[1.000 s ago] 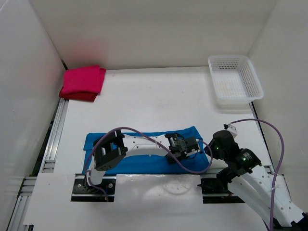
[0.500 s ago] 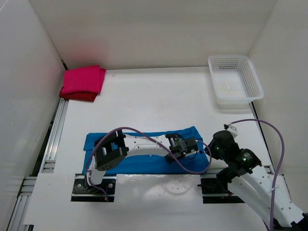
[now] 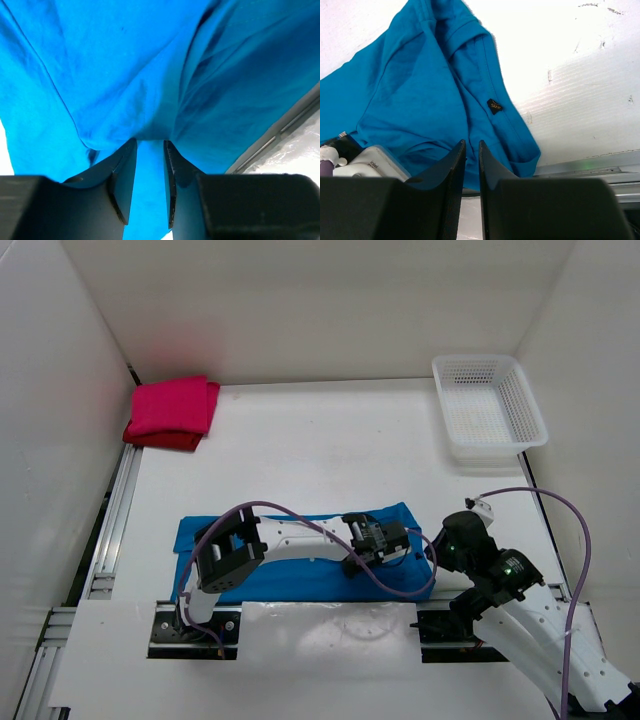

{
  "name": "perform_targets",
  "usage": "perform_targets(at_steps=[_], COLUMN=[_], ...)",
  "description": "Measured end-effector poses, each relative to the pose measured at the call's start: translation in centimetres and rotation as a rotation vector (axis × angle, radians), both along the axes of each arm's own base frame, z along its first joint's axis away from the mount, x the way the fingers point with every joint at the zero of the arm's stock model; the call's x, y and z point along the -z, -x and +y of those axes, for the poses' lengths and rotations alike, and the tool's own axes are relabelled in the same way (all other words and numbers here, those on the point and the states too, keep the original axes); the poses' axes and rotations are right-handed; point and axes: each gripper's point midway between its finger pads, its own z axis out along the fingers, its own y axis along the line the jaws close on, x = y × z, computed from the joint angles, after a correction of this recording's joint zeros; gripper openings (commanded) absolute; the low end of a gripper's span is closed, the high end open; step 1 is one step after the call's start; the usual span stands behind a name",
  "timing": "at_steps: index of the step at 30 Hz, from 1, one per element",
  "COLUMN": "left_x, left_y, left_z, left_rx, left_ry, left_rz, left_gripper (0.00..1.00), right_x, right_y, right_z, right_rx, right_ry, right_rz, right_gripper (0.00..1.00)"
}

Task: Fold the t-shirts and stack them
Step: Fold the other side of the tshirt into a rectangle

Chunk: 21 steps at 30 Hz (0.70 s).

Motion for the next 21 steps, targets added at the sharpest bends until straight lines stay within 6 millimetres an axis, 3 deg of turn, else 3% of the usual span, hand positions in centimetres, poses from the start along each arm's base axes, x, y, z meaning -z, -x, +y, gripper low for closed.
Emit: perform_targets(at_steps=[11, 21], left_x=[-0.6, 0.3], left_y=[0.2, 0.5], left_z=[-2.0, -2.1], left_rx=[0.012, 0.018], left_ry=[0.043, 0.019], left_rz=[0.016, 0.04], left_gripper=[0.39, 0.41], right_x=[-0.1, 0.0], right_y=[0.0, 0.0], right_z=[0.0, 0.0], right_rx=[0.001, 0.001], right_ry=[-0.002, 0.0], right_rz=[-0.003, -0.003], right_gripper=[0.21, 0.22])
